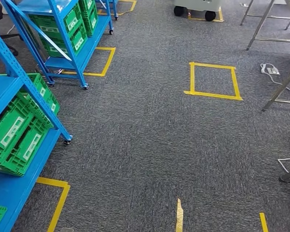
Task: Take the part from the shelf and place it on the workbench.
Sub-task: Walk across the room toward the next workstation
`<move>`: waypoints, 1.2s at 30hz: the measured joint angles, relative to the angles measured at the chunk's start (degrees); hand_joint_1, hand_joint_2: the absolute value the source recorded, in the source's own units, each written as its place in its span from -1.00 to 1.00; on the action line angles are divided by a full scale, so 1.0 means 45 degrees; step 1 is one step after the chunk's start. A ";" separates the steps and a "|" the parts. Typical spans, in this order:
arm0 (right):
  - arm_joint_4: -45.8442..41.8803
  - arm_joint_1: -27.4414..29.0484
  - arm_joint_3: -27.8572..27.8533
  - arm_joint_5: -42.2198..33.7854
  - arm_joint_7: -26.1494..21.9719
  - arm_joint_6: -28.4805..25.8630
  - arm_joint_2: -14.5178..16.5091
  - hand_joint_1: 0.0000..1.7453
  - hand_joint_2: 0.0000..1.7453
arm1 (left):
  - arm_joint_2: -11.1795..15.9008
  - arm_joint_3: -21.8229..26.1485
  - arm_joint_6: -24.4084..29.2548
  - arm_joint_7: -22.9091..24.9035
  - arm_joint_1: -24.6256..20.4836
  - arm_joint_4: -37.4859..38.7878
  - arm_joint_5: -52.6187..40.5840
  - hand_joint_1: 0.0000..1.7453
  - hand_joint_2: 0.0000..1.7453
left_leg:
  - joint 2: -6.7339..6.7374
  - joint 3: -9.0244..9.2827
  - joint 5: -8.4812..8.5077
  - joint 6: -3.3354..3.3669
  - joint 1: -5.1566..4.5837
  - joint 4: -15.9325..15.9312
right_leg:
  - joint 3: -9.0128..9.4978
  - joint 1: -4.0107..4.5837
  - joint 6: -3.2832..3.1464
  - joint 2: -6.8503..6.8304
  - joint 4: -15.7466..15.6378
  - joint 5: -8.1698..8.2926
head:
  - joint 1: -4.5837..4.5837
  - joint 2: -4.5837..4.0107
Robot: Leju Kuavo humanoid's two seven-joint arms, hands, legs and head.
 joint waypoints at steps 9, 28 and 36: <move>-0.0001 0.0032 0.0093 -0.0073 0.0001 0.0005 0.0007 -1.00 -1.00 | -0.0022 0.0155 0.0016 0.0024 -0.0041 0.0000 -0.0039 -1.00 -1.00 | -0.1395 0.0009 0.0105 0.0069 0.0130 -0.0068 | -0.0813 -0.0461 0.0425 0.1605 0.1763 -0.0487 | 0.0101 0.0000; -0.0006 0.0057 0.0200 -0.0287 -0.0002 0.0004 0.0028 -1.00 -1.00 | -0.0034 0.0634 0.0074 0.0086 -0.0032 0.0000 -0.0431 -1.00 -1.00 | 0.0391 -0.0964 0.0169 0.0239 -0.0355 0.0896 | 0.1727 -0.0102 -0.0010 -0.0087 -0.0261 -0.1487 | -0.0066 0.0000; -0.0052 -0.0102 0.0226 -0.0328 -0.0018 0.0014 0.0051 -1.00 -1.00 | -0.0019 0.0720 0.0101 -0.0055 -0.0088 -0.0005 -0.0511 -1.00 -1.00 | -0.0854 0.0457 -0.0508 0.0393 -0.0038 0.0164 | -0.0807 -0.0349 0.0500 0.1262 0.3266 -0.2309 | -0.0022 0.0000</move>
